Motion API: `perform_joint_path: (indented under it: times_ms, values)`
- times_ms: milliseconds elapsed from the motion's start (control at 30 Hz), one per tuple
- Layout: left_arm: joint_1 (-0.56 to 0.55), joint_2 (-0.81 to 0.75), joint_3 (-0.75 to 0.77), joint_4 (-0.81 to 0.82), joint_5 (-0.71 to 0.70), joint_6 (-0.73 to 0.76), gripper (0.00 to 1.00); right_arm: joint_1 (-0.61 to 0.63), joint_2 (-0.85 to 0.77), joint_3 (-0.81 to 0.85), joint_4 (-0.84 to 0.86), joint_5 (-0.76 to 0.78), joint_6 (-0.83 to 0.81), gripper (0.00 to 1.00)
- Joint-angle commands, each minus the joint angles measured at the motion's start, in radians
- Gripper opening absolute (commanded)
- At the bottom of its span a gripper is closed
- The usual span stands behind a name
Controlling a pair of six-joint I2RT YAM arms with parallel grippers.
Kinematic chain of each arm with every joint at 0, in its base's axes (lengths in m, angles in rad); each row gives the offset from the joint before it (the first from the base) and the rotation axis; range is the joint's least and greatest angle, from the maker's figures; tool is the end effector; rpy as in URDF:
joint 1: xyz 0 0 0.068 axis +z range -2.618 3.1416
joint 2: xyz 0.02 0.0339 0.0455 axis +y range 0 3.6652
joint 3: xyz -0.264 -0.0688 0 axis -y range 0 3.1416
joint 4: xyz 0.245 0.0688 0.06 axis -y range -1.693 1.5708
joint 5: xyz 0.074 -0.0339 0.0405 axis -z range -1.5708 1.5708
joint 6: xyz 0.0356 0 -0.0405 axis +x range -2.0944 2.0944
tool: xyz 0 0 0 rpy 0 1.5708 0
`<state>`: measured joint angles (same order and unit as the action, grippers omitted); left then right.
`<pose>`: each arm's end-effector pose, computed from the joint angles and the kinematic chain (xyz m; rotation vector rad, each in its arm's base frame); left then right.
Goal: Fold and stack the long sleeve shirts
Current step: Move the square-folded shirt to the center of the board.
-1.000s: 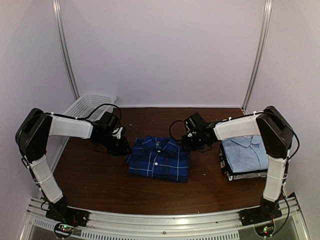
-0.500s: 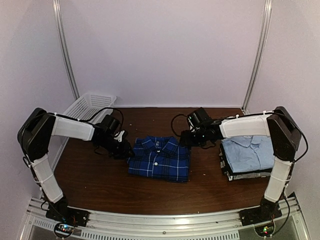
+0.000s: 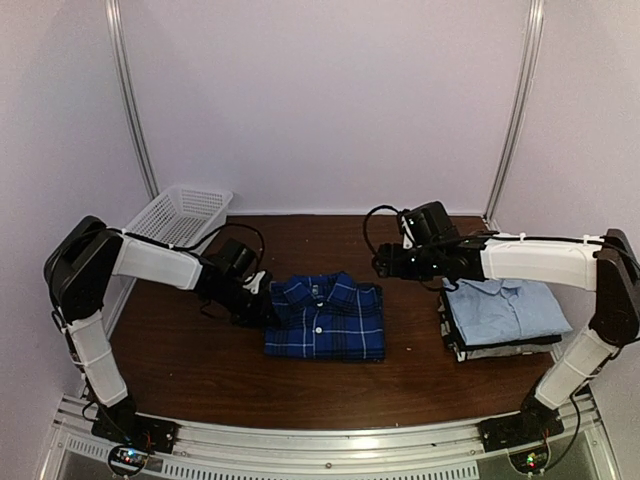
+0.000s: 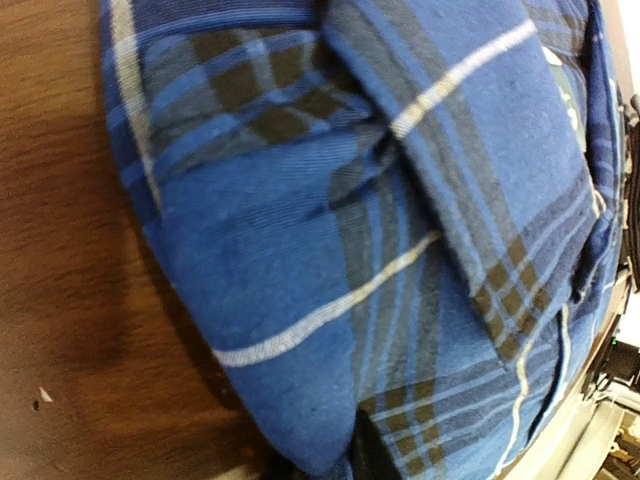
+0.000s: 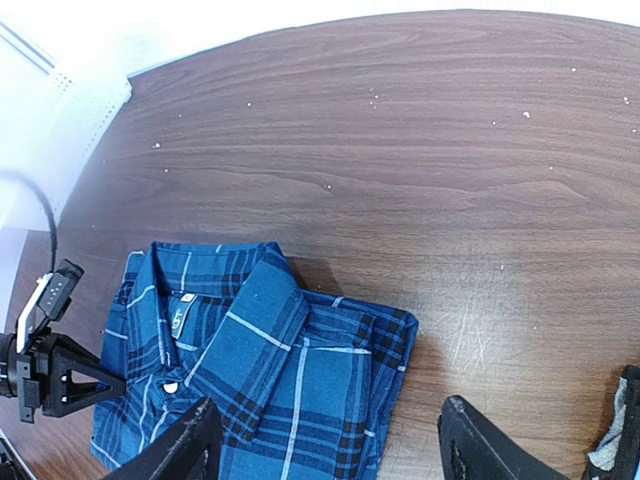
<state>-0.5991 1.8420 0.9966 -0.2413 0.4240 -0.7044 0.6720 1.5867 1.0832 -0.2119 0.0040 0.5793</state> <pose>0.2789 -0.2082 0.1301 0.0013 2.8729 -0.9205 0.2744 0.2181 0.2399 -0.1077 2.3690 0.6292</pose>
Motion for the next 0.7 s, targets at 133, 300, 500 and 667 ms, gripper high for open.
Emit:
perform_joint_path:
  times_ms: [133,300,500,667]
  values:
    - [-0.009,-0.046,-0.025,-0.005,-0.091,-0.064,0.0,0.0,-0.095,-0.045,0.008,0.066,0.004,0.75]
    - [0.029,-0.109,-0.064,-0.082,-0.182,-0.047,0.0,-0.001,-0.129,-0.058,-0.001,0.084,-0.009,0.76]
    - [0.155,-0.219,-0.161,-0.183,-0.267,0.022,0.0,0.0,-0.181,-0.083,0.001,0.089,-0.013,0.75]
    - [0.244,-0.249,-0.154,-0.29,-0.352,0.091,0.0,-0.001,-0.233,-0.127,0.054,0.053,0.003,0.76]
